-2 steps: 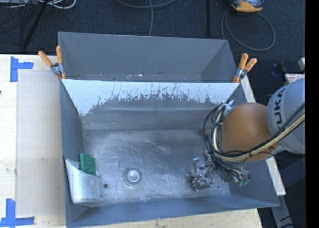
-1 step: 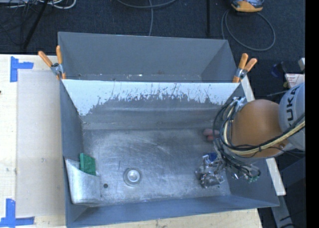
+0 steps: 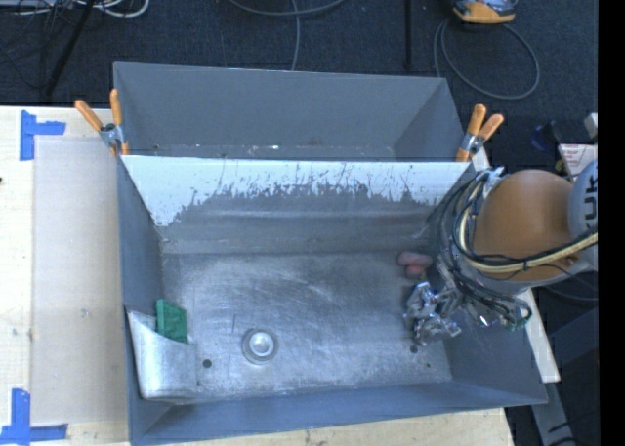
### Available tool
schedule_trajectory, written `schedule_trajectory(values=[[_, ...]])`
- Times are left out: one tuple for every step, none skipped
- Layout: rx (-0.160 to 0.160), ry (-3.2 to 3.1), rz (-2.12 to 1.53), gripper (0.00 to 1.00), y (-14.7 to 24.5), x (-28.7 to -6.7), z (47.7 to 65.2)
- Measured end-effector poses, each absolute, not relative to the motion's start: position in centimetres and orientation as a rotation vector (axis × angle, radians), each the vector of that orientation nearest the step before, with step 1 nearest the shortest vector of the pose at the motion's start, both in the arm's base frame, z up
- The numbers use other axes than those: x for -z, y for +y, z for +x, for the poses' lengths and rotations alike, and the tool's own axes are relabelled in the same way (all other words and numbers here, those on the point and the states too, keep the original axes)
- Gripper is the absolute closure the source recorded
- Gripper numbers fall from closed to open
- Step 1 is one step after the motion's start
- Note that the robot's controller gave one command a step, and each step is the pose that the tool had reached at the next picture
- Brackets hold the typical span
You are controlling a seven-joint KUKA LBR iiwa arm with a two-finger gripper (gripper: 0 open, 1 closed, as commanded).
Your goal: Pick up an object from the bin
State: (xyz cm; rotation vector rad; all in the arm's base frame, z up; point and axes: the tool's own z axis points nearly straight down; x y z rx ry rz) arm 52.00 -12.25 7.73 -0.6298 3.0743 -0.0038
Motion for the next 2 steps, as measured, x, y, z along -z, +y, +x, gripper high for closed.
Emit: schedule_trajectory(values=[[0.003,3.064,-0.660,1.00,-11.8,-15.1,53.5],[0.005,3.024,-0.824,1.00,-11.8,-23.0,53.6]])
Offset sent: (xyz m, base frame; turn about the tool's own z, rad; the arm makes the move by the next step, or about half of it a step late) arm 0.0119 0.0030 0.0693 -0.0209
